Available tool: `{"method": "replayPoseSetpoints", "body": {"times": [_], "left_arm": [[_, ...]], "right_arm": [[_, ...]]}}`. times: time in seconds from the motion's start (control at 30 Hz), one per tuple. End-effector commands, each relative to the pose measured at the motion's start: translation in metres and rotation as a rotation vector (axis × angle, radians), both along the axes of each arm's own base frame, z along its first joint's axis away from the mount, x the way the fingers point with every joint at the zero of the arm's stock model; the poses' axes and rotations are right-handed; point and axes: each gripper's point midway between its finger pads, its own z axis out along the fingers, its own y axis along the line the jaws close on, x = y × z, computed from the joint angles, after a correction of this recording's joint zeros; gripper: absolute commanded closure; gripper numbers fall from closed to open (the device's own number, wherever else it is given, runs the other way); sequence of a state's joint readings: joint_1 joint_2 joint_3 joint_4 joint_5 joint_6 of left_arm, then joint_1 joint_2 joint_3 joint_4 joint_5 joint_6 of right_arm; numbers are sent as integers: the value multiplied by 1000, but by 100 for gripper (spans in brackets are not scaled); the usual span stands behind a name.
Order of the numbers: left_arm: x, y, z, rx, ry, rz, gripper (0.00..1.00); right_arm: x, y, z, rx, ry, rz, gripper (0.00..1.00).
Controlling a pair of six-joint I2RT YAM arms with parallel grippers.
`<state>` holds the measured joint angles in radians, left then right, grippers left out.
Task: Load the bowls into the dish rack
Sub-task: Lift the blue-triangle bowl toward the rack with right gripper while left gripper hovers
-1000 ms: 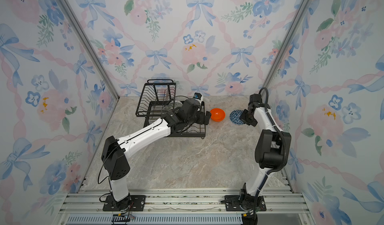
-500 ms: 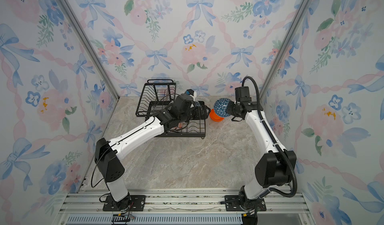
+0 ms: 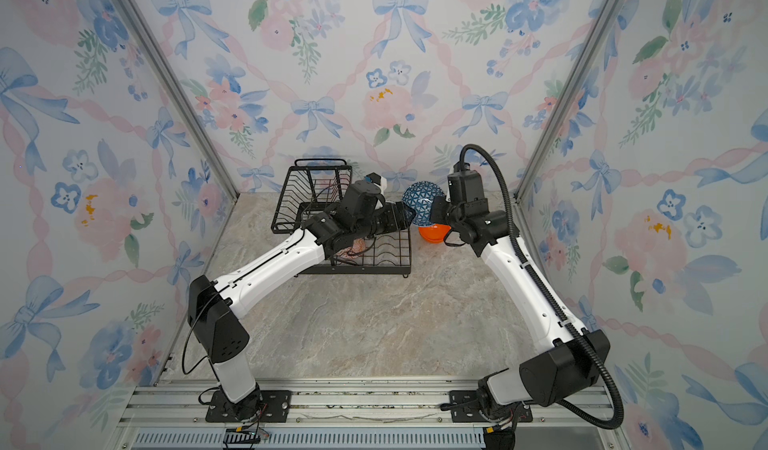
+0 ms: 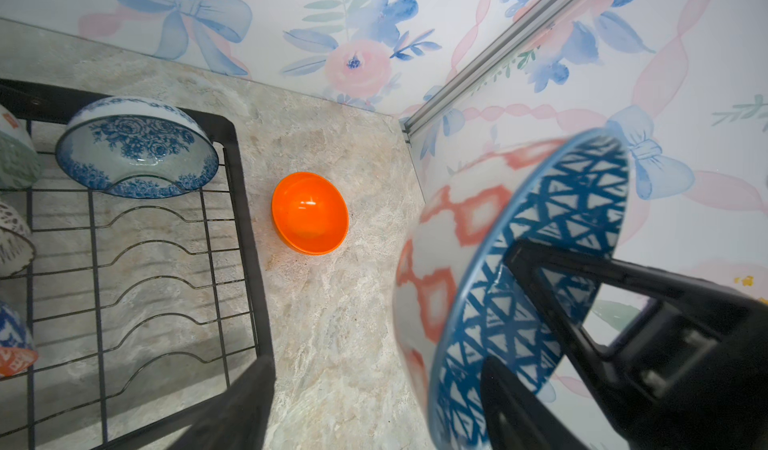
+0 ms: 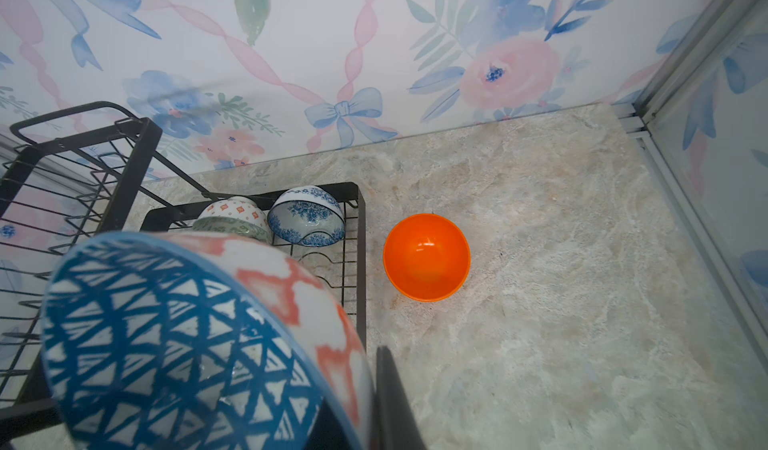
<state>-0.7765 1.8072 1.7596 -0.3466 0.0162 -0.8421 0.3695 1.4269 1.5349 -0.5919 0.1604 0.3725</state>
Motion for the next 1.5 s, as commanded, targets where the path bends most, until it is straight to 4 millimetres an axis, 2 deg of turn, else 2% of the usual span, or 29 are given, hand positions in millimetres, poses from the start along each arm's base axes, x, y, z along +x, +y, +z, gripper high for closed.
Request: {"method": "replayPoseSetpoints", "body": {"times": [0.0,0.4,0.67,0.73,0.8,0.9,1.03,1.13,1.23,1.27,1.3,1.47], "left_arm": [[1,1,5,-14,-1,15,29],[2,6,10,-23,-6,44,82],[-1,11,8,-16,-3,51,100],[-1,11,7,-15,-1,52,100],[-1,13,8,-10,-10,55,100],[0,21,8,-1,-16,85,100],[2,38,12,26,-47,143,100],[7,52,20,47,-85,187,100],[16,66,24,75,-116,221,100],[20,71,25,82,-124,240,100],[22,76,27,87,-132,256,100],[35,93,38,132,-190,325,100]], "right_arm": [[-2,3,33,19,-128,-9,100],[-9,28,23,17,-122,20,99],[-5,38,12,22,-72,15,90],[-3,39,10,11,-53,17,82],[-3,38,8,9,-43,8,81],[-4,38,7,16,-37,2,71],[-3,37,12,31,-28,-11,68],[-2,43,19,92,-29,7,49],[-2,47,29,152,-54,16,24],[-2,47,32,165,-61,12,7],[-2,45,35,178,-68,5,3],[-4,44,55,251,-104,3,3]]}}
